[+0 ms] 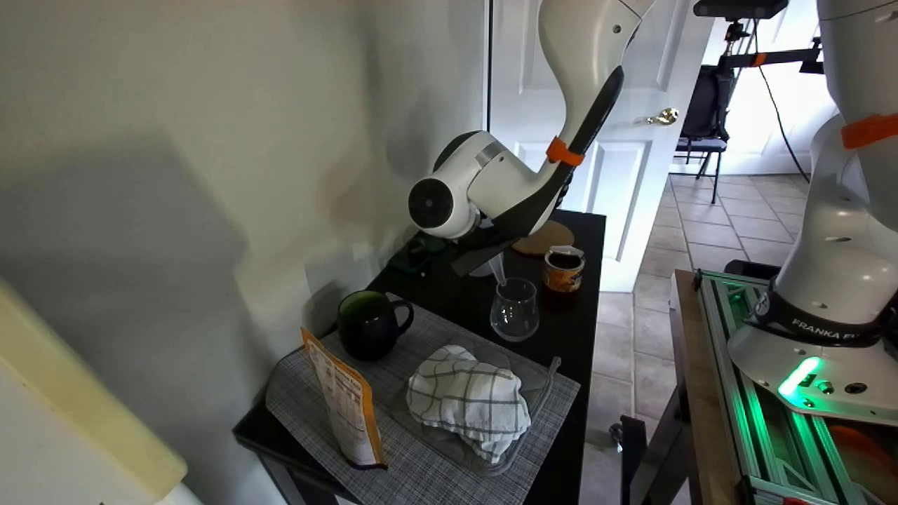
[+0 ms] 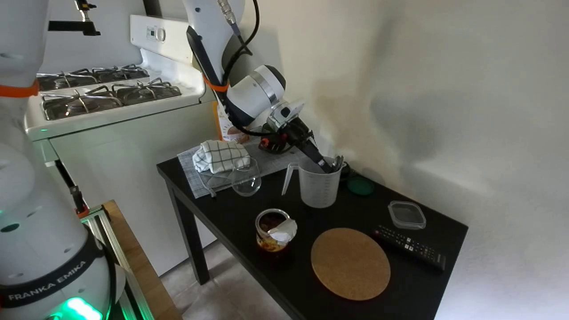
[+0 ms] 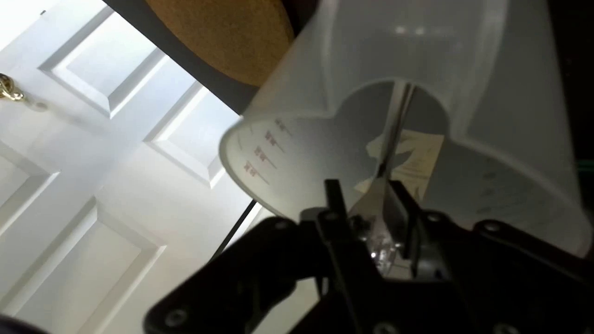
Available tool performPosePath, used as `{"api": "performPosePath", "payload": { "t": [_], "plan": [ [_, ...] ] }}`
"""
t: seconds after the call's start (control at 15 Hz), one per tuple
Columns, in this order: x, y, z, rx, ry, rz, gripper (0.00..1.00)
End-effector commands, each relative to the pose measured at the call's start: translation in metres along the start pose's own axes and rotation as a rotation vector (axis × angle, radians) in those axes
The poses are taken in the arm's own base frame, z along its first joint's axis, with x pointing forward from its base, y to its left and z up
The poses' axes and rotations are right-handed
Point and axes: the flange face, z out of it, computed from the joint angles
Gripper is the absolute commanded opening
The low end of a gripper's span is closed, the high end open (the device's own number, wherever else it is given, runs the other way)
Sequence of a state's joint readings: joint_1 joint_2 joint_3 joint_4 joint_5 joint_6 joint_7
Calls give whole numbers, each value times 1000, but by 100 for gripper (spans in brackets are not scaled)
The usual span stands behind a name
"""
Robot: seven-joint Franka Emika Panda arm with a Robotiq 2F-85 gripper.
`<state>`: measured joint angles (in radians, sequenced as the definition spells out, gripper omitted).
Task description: Transfer the spoon to the jug
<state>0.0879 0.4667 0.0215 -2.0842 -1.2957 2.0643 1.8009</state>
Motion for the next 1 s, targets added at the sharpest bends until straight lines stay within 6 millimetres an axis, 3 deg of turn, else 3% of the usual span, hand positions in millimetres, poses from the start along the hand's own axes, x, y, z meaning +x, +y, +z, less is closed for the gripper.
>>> {"api": "performPosePath", "payload": {
  "t": [0.0,0.33,0.93],
  "plan": [
    [-5,5,2,1,29,-22,61],
    [-2,19,0,20,62,-15,99],
    [3,41,5,13,82,0,100]
  ]
}}
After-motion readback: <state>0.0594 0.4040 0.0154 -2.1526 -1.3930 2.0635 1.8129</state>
